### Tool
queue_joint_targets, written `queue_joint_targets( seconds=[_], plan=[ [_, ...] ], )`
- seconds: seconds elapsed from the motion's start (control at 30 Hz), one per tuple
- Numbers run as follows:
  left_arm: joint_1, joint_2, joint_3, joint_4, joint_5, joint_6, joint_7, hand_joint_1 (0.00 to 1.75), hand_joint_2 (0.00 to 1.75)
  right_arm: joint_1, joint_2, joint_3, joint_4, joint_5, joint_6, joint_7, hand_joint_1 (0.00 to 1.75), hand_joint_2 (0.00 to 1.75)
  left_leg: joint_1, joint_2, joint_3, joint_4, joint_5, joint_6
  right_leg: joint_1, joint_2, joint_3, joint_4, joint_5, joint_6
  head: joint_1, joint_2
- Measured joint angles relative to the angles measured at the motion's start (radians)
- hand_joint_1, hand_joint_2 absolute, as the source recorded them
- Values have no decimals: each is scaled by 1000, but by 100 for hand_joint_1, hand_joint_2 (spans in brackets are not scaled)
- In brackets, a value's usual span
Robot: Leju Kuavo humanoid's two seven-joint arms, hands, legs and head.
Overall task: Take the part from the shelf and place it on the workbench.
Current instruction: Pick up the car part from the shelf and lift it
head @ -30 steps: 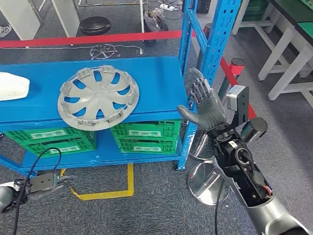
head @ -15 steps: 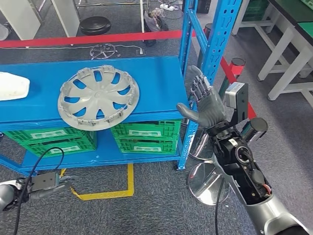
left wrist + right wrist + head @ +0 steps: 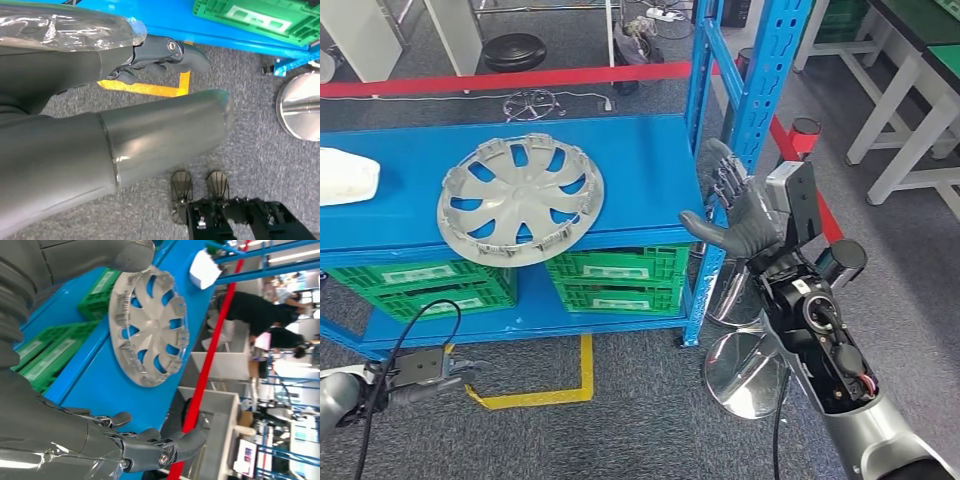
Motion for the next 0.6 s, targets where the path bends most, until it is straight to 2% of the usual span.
queue_joint_targets(
  seconds=[0.13,0.4,0.6],
  plan=[
    [-3,-6,-7,20,5,-11,0,0,0,-41,-15,4,32,13,3,26,0,175,0,0,0,0,0,0,0,0,0,0,0,0,0,0],
    [-3,-4,-7,39,30,-50,0,0,0,-98,-26,14,87,10,4,27,0,175,0,-1,0,0,0,0,0,-1,0,0,0,0,0,0],
    [3,2,-7,42,7,-43,0,0,0,-102,-39,25,107,-2,-13,40,0,175,0,-1,0,0,0,0,0,-1,0,0,0,0,0,0]
  ],
)
